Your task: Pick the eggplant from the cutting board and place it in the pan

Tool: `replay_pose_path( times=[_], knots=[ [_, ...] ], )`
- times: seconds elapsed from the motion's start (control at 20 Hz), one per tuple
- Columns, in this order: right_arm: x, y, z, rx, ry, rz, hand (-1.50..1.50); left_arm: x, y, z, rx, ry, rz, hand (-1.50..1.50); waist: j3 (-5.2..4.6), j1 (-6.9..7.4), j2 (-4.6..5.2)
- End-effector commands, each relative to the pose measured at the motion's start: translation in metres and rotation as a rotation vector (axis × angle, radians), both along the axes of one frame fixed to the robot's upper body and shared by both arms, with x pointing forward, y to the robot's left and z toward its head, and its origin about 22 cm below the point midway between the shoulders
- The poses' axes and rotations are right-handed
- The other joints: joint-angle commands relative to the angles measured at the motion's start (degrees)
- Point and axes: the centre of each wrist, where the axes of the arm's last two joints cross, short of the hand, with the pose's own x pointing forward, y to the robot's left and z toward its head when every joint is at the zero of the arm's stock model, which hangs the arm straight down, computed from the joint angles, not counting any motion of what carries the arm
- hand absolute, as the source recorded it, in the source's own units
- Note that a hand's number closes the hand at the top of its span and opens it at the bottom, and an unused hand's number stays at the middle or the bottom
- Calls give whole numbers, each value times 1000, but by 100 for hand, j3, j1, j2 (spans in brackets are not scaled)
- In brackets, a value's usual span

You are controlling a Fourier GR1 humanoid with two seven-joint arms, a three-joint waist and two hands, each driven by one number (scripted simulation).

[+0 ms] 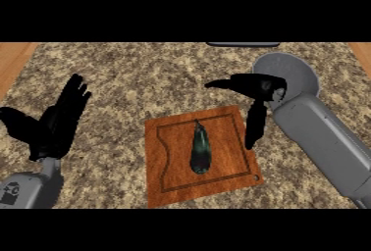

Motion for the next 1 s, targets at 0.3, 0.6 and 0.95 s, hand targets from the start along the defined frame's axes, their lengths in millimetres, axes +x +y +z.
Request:
replay_pose_path(
  times=[0.3, 0.6, 0.95],
  knots=[
    [-22, 39, 17, -201, -2, 158, -150, -3, 17, 1, -8, 9, 4, 0, 3, -99, -22],
    [-26, 57, 13, -301, -96, 134, -150, -2, 16, -2, -3, -16, 4, 0, 4, -79, -10],
    [-29, 83, 25, -228, -73, 136, -150, -1, 17, -2, -6, 8, 2, 0, 3, -84, -13]
  ],
)
